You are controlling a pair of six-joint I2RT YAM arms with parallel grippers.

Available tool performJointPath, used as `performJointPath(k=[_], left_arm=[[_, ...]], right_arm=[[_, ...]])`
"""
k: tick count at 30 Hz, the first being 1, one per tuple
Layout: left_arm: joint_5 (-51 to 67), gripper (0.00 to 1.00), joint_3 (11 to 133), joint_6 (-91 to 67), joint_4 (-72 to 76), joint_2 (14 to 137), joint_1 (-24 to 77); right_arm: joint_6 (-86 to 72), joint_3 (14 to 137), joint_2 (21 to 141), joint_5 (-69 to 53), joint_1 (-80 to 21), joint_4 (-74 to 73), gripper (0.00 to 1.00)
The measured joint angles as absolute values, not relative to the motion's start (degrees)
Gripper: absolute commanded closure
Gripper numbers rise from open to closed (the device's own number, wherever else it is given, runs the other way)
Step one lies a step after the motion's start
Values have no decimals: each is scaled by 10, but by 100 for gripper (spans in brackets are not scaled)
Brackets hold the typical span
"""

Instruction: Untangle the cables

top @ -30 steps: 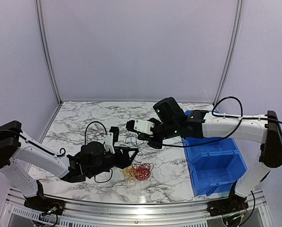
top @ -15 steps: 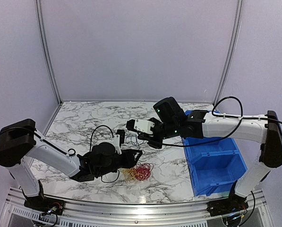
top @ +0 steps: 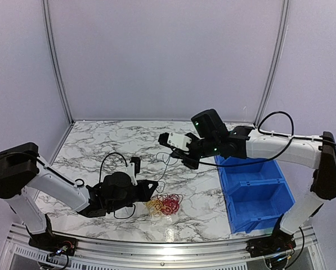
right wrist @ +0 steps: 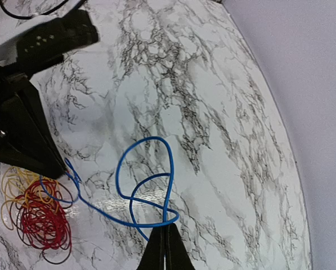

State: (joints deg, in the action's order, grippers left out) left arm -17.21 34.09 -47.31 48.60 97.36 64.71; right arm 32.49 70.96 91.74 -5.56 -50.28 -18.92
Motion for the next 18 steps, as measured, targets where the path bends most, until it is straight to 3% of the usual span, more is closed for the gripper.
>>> performJointPath(k=[7, 18], left_arm=[[-210, 100, 249, -456, 486, 864, 647], [-330, 100, 135, -410, 416, 592, 644]], right_arm=[[329, 687, 855, -48, -435, -170, 100], [341, 637, 816, -44, -377, -166, 100]])
